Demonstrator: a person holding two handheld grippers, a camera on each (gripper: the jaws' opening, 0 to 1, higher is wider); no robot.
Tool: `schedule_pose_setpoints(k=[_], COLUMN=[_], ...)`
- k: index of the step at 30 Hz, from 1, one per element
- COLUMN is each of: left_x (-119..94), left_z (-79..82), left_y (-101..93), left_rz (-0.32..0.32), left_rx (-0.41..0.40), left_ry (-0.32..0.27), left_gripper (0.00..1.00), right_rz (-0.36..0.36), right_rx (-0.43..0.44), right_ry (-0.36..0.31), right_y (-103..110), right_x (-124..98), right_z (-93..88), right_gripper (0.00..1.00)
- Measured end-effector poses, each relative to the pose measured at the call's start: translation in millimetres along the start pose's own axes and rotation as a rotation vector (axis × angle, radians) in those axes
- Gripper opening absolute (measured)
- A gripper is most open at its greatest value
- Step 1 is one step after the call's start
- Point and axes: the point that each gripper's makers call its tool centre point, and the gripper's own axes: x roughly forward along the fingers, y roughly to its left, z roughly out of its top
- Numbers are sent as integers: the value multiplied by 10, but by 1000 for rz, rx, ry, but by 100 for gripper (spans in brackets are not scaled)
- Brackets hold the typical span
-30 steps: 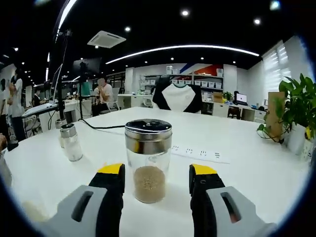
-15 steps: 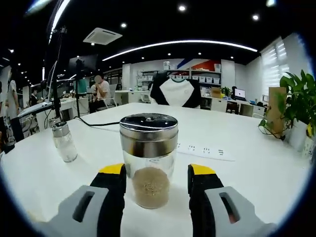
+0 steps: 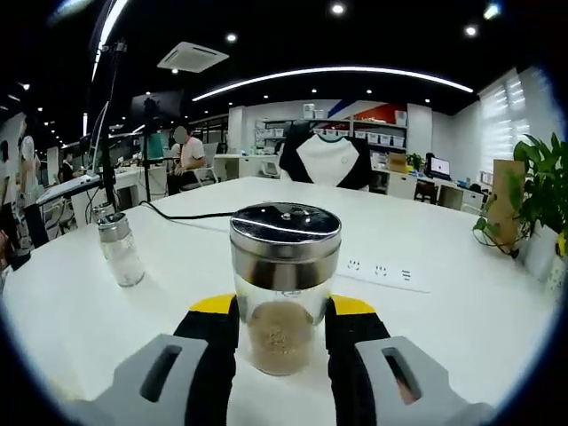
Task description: Rotate the seasoning bottle until the label or dispensing opening points toward the visible target arrow and the bottle remains upright within the marked orientation range
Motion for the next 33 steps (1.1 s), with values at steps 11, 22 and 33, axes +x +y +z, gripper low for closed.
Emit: schedule_pose_setpoints(k=[11,22,33], left_x=[-2,-14,1], left_z=[-14,-26,-21], left_y=[-3,-14,-46], left_rz=[0,1,-13], left_rx=[-6,-5,-6], left_ry=[2,4,1], left_gripper=[96,96,96], right_rz=[-2,15,27], right_rx=[0,-10,-3], right_ry=[-1,1,-12], right_y=[-7,1,25], right_x=[-9,-58,-223], right_z=[-6,-29,-104], right_gripper=[37,37,37])
